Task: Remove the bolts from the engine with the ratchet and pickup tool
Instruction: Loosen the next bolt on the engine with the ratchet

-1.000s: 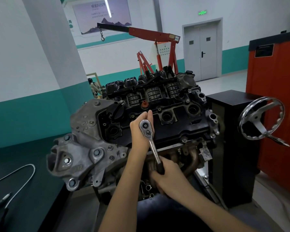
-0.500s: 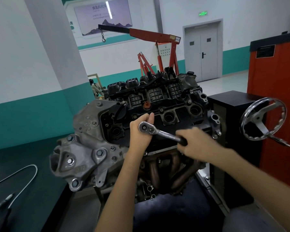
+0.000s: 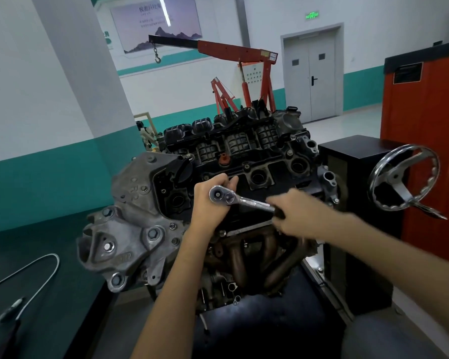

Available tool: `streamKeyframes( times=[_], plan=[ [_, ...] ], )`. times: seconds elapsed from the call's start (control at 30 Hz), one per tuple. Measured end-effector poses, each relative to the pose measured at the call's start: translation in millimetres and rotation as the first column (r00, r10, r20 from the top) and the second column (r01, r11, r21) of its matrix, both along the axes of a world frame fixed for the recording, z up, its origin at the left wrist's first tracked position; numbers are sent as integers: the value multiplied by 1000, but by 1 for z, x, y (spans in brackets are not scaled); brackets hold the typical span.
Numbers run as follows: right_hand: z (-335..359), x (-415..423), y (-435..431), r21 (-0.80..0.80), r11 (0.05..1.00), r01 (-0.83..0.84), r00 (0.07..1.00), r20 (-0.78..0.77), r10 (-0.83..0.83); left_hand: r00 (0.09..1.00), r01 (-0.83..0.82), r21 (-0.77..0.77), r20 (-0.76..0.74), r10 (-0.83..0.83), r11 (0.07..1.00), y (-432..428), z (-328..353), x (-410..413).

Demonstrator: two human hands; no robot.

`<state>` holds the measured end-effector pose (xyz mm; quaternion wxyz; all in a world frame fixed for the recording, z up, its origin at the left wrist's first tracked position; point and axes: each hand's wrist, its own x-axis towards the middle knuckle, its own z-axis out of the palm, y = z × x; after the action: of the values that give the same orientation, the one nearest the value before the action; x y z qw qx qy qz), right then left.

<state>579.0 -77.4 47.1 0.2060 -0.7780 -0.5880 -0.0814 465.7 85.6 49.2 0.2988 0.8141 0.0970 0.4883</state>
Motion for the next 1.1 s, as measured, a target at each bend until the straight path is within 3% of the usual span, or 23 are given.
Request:
streamKeyframes(
  times=[0.1,0.17,0.27,0.37,0.43,0.47,0.57,0.67,0.77,0.83,0.9,0.97,1.03,1.1],
  plan=[
    [35,19,-1,-11,1000,17,979,202,-14,999,30,14,-38,-30,999,-3,1,2],
    [31,17,-1,0,998,58,985,165,-58,999,44,-41,-2,-44,998,-6,1,5],
    [-13,-15,-3,89,995,51,985,-171,-36,990,31,-177,143,-6,984,-10,-1,12],
    [-55,-71,8,227,974,-22,795,-587,154,958,3,-224,279,61,975,-18,-3,22],
    [-68,-98,19,298,954,-28,647,-723,244,958,-5,-217,280,67,976,-19,-4,24],
    [-69,-101,23,303,953,-17,641,-728,243,968,-16,-201,244,66,979,-16,-4,23],
    [-56,-73,18,221,975,-26,812,-565,150,998,-25,-117,56,31,993,-2,-2,8],
    [-21,-23,7,45,999,-24,977,-210,33,995,37,-60,-93,-42,998,10,3,-4],
    [25,15,-1,-6,1000,6,992,127,-5,985,72,-61,-149,-81,996,5,8,-1],
    [38,24,-4,-4,1000,20,983,184,-19,990,53,-91,-123,-64,994,-3,8,4],
    [24,16,-5,27,997,70,993,88,-72,999,27,-184,-34,-34,983,-10,6,10],
    [-11,-9,-4,84,994,73,982,-179,-57,998,21,-265,57,-6,964,-15,6,14],
    [-44,-48,1,157,988,7,861,-504,73,989,20,-307,146,27,952,-22,6,18],
    [-61,-84,12,251,967,-44,664,-716,216,978,35,-344,205,39,938,-24,7,20]
  ],
)
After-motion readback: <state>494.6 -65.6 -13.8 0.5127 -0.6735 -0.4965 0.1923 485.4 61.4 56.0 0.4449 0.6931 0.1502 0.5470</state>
